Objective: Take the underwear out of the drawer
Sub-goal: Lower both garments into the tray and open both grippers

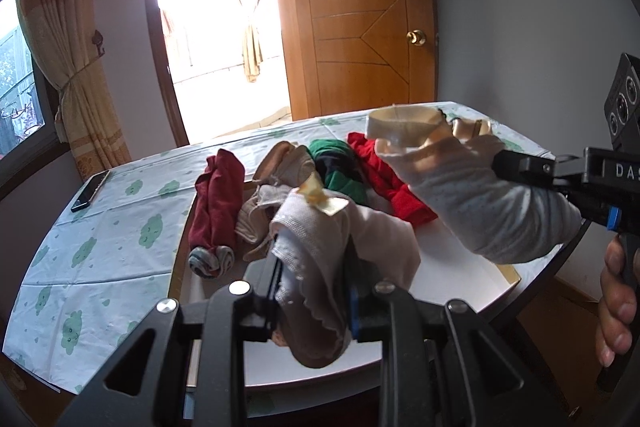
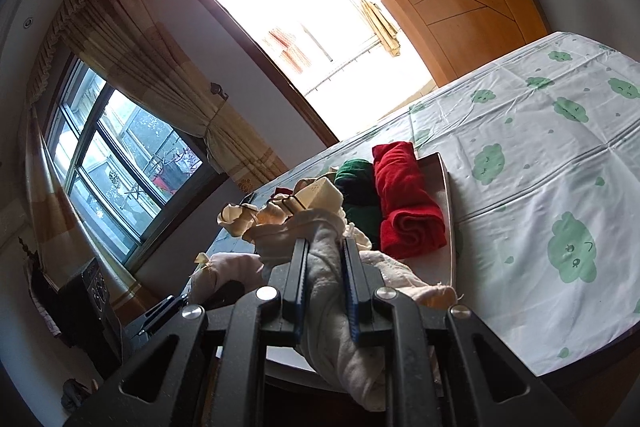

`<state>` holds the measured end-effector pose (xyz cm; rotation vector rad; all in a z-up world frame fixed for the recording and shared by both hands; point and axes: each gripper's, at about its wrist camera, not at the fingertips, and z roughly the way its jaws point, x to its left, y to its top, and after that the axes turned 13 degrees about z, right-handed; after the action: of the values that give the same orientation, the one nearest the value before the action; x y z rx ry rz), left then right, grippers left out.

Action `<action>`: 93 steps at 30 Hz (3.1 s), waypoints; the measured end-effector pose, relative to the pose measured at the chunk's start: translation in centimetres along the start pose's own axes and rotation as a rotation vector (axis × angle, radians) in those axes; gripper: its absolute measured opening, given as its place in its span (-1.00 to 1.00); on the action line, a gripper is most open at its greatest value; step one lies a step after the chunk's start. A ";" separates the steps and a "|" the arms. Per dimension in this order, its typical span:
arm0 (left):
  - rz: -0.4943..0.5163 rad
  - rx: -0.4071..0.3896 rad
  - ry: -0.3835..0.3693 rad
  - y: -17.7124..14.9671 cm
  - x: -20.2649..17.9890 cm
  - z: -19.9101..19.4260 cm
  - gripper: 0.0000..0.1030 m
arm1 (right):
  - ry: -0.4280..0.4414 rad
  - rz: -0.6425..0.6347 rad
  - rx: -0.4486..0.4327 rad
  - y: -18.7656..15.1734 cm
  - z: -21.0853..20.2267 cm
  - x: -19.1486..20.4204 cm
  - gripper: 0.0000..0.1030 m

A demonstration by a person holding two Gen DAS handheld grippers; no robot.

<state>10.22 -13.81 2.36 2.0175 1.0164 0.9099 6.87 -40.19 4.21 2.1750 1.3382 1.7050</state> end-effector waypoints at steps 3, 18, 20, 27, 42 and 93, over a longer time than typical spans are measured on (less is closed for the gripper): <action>-0.001 0.019 -0.011 -0.2 -0.3 0.5 -0.55 | -0.006 0.009 -0.001 -0.1 0.5 -0.2 -0.65; -0.077 0.065 -0.065 -1.6 0.4 2.7 -0.55 | -0.068 -0.007 0.027 -0.7 3.1 -1.1 -0.65; -0.079 0.071 -0.069 -1.7 0.3 3.0 -0.55 | -0.090 -0.035 0.024 -1.0 3.3 -1.1 -0.65; -0.069 0.086 -0.071 -2.0 0.0 3.6 -0.55 | -0.169 -0.176 -0.009 -2.1 3.6 -0.2 -0.65; -0.065 0.112 -0.073 -2.8 -1.1 5.1 -0.55 | -0.217 -0.230 -0.002 -2.5 4.9 -0.2 -0.65; -0.074 0.062 -0.064 -4.0 -1.3 4.1 0.24 | -0.217 -0.350 -0.036 -4.7 2.6 0.6 0.14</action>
<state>11.53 -14.22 -3.40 2.0331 1.0884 0.7787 6.31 -35.78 1.17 1.8998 1.5042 1.3158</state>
